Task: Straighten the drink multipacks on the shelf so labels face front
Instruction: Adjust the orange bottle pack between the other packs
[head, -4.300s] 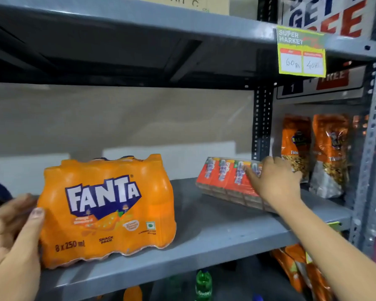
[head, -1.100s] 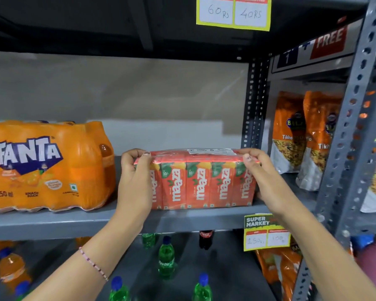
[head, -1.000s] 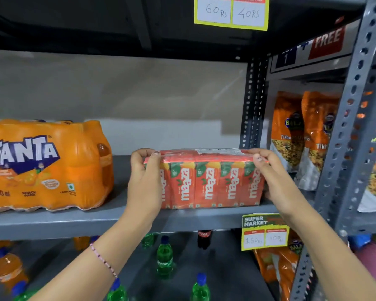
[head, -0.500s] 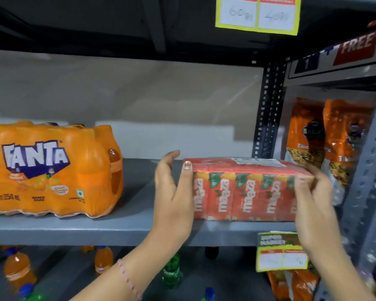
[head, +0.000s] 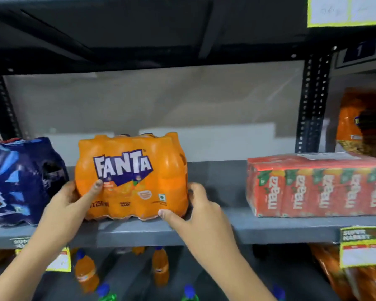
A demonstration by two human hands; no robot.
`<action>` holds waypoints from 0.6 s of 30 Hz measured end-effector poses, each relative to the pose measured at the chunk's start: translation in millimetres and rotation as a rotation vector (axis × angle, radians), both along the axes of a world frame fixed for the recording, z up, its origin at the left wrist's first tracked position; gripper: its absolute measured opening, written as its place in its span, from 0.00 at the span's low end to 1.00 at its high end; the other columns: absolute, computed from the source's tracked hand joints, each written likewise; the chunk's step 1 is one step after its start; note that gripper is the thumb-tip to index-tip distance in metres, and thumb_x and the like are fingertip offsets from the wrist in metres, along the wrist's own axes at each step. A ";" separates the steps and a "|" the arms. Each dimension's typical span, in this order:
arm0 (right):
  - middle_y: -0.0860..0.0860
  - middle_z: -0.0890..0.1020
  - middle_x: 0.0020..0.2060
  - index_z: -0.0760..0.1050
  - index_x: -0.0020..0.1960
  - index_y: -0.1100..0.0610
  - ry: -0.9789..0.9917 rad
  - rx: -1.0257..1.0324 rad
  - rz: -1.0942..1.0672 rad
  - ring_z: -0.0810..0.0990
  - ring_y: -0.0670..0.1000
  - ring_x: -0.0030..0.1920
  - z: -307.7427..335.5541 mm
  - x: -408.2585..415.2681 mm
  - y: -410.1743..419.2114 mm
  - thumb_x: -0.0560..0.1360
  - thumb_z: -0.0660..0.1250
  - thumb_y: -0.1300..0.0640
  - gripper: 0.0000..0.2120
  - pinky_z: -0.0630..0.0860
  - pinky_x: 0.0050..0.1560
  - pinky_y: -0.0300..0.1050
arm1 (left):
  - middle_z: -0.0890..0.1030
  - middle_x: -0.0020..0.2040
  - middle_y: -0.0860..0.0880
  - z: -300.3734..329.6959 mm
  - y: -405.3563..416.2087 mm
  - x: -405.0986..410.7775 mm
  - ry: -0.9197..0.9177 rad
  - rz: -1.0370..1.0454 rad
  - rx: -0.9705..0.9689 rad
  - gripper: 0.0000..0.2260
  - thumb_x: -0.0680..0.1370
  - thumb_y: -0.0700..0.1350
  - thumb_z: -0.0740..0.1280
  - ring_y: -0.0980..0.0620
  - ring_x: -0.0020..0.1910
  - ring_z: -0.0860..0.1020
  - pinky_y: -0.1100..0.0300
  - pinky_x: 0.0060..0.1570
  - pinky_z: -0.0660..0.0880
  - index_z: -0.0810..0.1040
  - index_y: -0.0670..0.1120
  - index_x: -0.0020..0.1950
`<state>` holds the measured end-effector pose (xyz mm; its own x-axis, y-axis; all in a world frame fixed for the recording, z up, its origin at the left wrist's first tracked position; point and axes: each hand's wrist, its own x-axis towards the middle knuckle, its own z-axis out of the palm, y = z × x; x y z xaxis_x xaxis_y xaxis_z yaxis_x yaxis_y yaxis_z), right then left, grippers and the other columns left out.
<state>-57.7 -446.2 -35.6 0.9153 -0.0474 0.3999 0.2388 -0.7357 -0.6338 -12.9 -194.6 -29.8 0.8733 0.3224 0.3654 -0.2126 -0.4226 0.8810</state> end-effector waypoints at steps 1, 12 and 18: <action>0.43 0.82 0.59 0.62 0.67 0.41 -0.005 0.017 -0.022 0.82 0.48 0.55 -0.5 0.7 -0.5 0.70 0.67 0.31 0.31 0.81 0.53 0.49 | 0.86 0.55 0.51 2.3 -1.7 -3.4 0.008 -0.013 0.012 0.43 0.57 0.81 0.67 0.44 0.55 0.85 0.38 0.58 0.79 0.79 0.54 0.62; 0.45 0.84 0.55 0.67 0.60 0.43 0.002 0.160 -0.173 0.84 0.47 0.54 3.0 -16.4 -64.7 0.67 0.74 0.37 0.28 0.82 0.53 0.53 | 0.82 0.46 0.61 6.4 -74.7 -18.2 -0.032 -0.190 0.053 0.23 0.68 0.65 0.68 0.63 0.43 0.80 0.67 0.37 0.72 0.75 0.55 0.59; 0.45 0.76 0.68 0.60 0.72 0.43 -0.239 0.079 -0.326 0.77 0.50 0.64 -1.7 -43.7 -34.5 0.73 0.72 0.42 0.32 0.77 0.61 0.50 | 0.83 0.63 0.51 7.7 -46.8 -32.3 -0.303 -0.093 -0.038 0.28 0.72 0.57 0.71 0.55 0.58 0.82 0.57 0.59 0.79 0.77 0.49 0.70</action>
<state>-101.4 -480.7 -37.3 0.7293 -0.3582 0.5830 0.1487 -0.7487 -0.6460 -45.2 -241.3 -22.2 0.7529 0.2649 0.6025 -0.5037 -0.3573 0.7865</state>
